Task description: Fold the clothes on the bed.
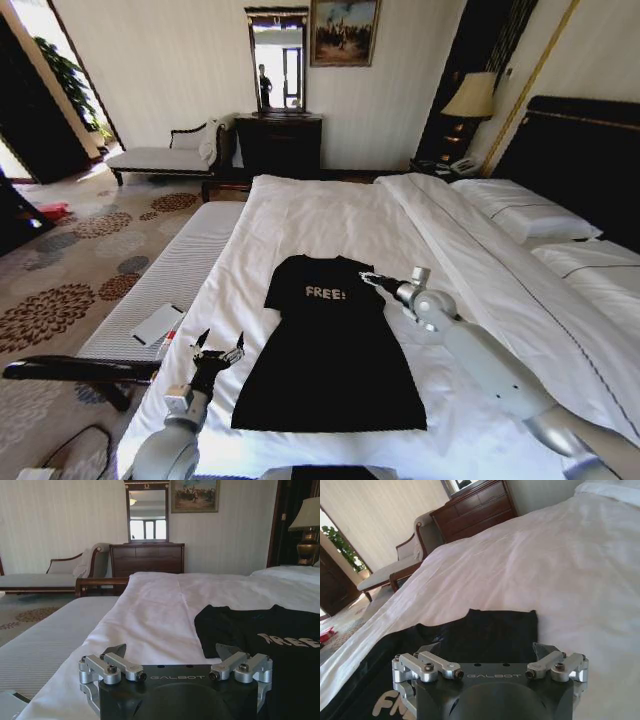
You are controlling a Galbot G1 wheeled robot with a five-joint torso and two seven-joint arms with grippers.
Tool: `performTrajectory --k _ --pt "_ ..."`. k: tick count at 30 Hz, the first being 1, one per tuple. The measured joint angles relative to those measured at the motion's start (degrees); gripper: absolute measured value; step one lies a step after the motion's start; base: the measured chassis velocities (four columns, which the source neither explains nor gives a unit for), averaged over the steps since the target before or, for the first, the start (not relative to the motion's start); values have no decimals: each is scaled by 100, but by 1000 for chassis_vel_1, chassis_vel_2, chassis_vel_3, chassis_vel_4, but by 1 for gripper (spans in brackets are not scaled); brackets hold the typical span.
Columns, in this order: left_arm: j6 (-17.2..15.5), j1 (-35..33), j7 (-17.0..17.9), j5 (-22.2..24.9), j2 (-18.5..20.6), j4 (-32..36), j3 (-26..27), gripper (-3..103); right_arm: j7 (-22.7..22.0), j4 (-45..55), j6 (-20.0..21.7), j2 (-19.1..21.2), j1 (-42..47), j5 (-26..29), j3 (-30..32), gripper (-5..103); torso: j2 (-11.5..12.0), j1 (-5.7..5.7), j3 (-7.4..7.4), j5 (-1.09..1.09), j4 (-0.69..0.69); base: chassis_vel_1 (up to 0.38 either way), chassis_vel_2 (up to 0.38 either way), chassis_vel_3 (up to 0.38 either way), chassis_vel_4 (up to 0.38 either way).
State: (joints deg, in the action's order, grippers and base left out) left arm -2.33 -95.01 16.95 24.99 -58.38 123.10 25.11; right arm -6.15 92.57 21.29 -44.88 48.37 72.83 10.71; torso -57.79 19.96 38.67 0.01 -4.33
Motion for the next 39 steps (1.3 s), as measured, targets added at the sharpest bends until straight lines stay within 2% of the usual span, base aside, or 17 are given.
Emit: performTrajectory --k 2,6,7,10,11,12,16,19,28,39 --pt "-57 88 18 78 35 -21 -20 100 2 72 0 49 164 -4 149 100 0 0 0 0 -1 0 0 0 0" --pt "-312 585 111 594 191 -190 -162 100 -6 364 33 206 857 -23 922 100 -1 -1 0 -1 1 0 0 0 0" --pt "-312 585 111 594 191 -190 -162 100 -6 364 33 206 857 -23 922 100 -1 -1 0 -1 1 0 0 0 0" --pt "-482 999 123 1183 278 -463 -287 100 -22 523 63 246 1233 -19 1360 100 0 0 0 -1 2 0 0 0 0" --pt "-482 999 123 1183 278 -463 -287 100 -22 523 63 246 1233 -19 1360 100 0 0 0 -1 2 0 0 0 0" --pt "-540 1173 121 1459 298 -597 -346 100 -34 577 72 256 1374 -18 1501 100 0 -1 0 -1 3 0 0 0 0" --pt "-600 1635 -62 1998 306 -937 -523 100 -74 720 126 280 1720 -12 1817 100 -1 -1 0 -2 2 0 0 0 0" --pt "-618 1878 -202 2191 293 -1081 -635 103 -81 783 140 281 1904 -13 1952 100 0 -1 0 -1 2 0 0 0 0" --pt "-808 2591 -825 2984 182 -1748 -1062 98 -172 931 155 286 2307 21 2278 100 0 0 1 -1 3 0 0 0 0" --pt "-886 3083 -956 3603 -26 -2445 -1341 95 -179 930 170 305 2504 54 2489 100 0 0 1 -1 2 0 0 0 0"
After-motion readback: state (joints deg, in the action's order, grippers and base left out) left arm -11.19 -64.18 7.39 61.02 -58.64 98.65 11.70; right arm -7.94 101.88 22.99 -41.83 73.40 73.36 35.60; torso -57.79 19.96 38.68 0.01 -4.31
